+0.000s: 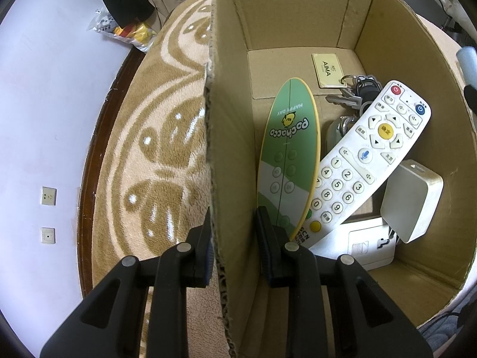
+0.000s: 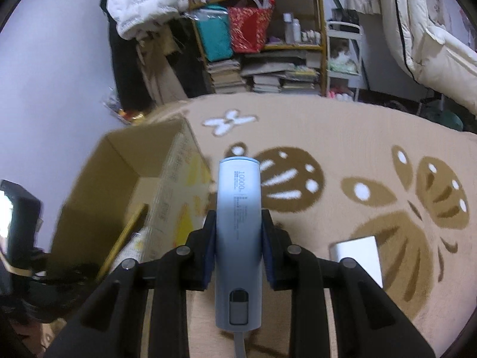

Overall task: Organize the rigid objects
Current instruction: 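Lift the grey-blue tube over the box and lower it in with the right gripper, then open the right gripper to release the tube into the box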

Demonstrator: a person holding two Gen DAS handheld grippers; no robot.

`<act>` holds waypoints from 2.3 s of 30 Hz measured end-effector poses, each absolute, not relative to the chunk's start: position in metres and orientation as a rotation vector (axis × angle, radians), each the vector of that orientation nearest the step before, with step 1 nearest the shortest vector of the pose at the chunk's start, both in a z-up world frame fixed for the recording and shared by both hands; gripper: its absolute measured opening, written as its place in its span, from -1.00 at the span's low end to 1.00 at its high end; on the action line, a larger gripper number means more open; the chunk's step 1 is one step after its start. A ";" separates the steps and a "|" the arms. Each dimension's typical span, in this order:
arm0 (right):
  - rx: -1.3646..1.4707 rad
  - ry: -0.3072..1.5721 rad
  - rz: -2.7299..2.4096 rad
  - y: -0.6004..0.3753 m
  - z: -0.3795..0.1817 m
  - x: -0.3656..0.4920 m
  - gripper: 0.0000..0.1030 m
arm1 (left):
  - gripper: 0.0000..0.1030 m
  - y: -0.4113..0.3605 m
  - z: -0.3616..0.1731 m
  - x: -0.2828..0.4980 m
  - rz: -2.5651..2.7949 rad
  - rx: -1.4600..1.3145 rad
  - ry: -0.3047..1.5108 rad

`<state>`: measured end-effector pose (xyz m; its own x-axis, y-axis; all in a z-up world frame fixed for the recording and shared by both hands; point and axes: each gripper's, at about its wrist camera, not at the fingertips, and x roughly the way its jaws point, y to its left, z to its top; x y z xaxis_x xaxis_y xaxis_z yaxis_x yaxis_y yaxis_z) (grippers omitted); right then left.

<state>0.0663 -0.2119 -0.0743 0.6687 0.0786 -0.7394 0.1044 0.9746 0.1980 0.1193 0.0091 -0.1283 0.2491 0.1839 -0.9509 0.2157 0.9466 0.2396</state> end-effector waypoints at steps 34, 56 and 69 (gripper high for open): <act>0.212 0.829 0.255 -0.133 -0.059 0.059 -0.44 | -0.56 0.013 -0.126 0.121 -0.043 0.312 1.333; 0.152 0.802 0.209 -0.137 -0.056 0.056 -0.49 | -0.56 0.018 -0.127 0.123 -0.046 0.278 1.331; 0.161 0.774 0.095 -0.179 -0.052 0.052 0.17 | -0.55 0.017 -0.123 0.119 -0.044 0.275 1.329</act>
<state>0.0525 -0.1794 -0.0525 0.7117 0.1446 -0.6874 -0.0267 0.9834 0.1792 0.1189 0.0167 -0.1229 0.2432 0.1248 -0.9619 0.1876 0.9669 0.1729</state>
